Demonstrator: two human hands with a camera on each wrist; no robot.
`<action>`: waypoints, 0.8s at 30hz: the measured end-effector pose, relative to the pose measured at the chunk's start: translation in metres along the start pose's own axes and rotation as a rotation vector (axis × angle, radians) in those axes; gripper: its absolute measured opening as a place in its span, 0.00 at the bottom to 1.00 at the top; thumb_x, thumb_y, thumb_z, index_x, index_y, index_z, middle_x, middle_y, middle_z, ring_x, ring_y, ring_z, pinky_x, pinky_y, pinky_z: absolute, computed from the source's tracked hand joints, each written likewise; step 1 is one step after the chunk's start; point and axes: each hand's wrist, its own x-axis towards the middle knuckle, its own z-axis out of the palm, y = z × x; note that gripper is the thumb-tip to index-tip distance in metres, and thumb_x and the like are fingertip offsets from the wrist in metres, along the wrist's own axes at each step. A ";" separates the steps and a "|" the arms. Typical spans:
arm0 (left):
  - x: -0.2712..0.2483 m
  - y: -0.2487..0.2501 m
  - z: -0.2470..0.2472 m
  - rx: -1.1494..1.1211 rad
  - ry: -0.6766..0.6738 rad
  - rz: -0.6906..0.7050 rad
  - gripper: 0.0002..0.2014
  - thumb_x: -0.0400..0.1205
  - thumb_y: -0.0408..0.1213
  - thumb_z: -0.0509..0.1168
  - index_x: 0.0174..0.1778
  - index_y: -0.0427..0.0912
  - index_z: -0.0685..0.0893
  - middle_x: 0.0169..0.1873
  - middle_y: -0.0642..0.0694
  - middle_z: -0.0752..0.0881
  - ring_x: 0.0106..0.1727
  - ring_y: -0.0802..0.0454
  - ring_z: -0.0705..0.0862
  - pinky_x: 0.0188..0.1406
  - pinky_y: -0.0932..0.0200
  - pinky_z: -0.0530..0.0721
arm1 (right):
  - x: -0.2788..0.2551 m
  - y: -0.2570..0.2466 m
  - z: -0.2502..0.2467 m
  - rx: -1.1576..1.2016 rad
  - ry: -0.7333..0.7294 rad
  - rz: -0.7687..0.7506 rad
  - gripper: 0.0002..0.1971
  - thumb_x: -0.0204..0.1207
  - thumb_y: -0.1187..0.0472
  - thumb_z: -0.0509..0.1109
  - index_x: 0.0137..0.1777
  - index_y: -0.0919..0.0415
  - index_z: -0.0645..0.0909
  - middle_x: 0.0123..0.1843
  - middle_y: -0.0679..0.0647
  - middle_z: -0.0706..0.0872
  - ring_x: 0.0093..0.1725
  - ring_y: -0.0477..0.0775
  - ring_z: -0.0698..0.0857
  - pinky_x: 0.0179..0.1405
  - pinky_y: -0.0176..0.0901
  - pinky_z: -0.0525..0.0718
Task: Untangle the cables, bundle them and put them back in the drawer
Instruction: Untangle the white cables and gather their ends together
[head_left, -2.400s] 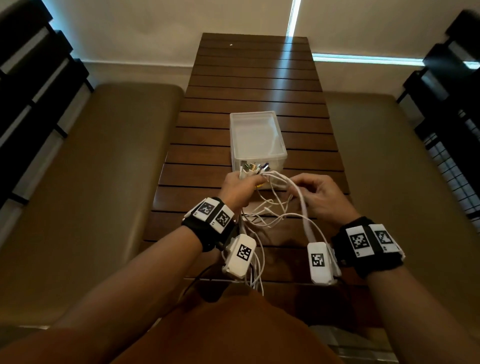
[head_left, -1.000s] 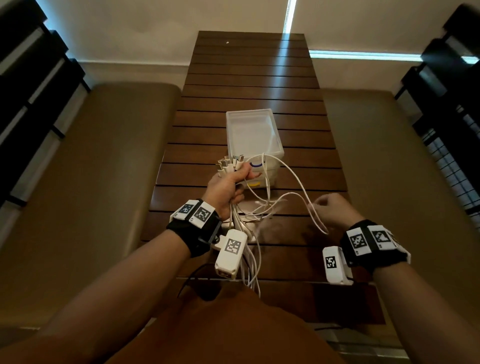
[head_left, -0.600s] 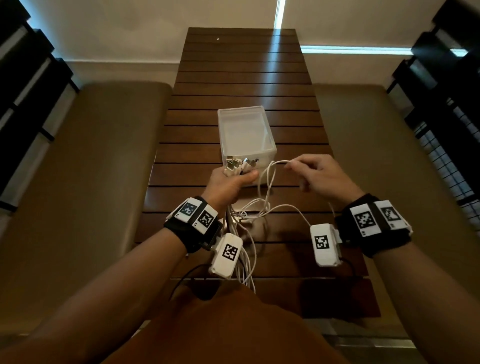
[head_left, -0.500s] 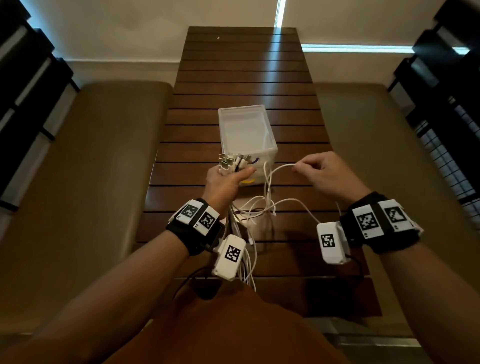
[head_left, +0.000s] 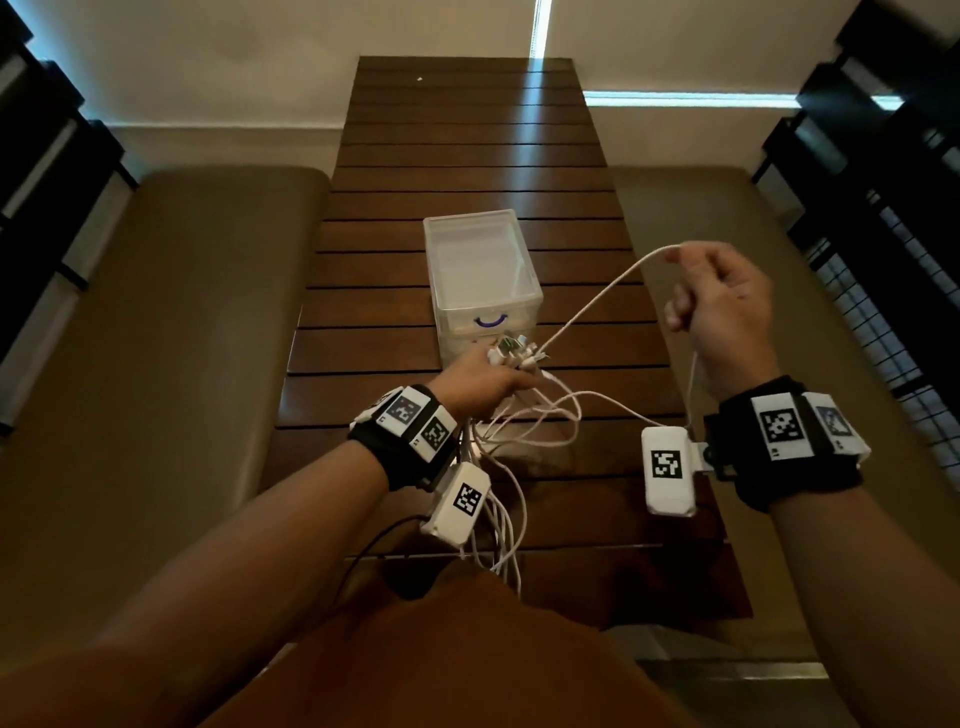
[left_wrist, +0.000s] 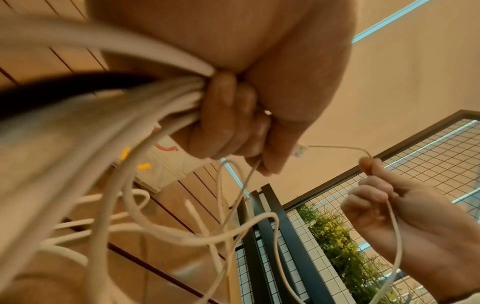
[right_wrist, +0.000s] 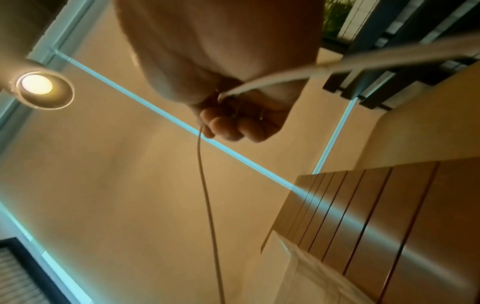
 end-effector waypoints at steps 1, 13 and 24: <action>0.000 -0.002 -0.002 -0.009 0.027 -0.004 0.01 0.81 0.31 0.68 0.46 0.39 0.84 0.22 0.54 0.82 0.19 0.63 0.71 0.17 0.67 0.67 | 0.002 0.002 -0.006 -0.045 0.061 0.001 0.12 0.85 0.60 0.61 0.42 0.54 0.82 0.27 0.48 0.74 0.26 0.44 0.72 0.27 0.37 0.75; -0.013 0.007 0.004 -0.027 -0.033 0.141 0.11 0.81 0.17 0.61 0.59 0.22 0.79 0.35 0.46 0.80 0.20 0.69 0.79 0.20 0.77 0.73 | -0.033 0.020 0.025 -0.906 -0.582 -0.176 0.08 0.84 0.57 0.64 0.53 0.53 0.86 0.41 0.44 0.84 0.44 0.46 0.82 0.47 0.43 0.76; 0.010 -0.017 0.007 0.220 -0.059 0.038 0.07 0.80 0.31 0.70 0.51 0.32 0.85 0.32 0.46 0.81 0.25 0.59 0.75 0.23 0.66 0.73 | -0.036 0.015 -0.026 -1.024 -0.016 -0.158 0.28 0.78 0.58 0.69 0.78 0.51 0.67 0.78 0.54 0.68 0.79 0.54 0.65 0.78 0.49 0.65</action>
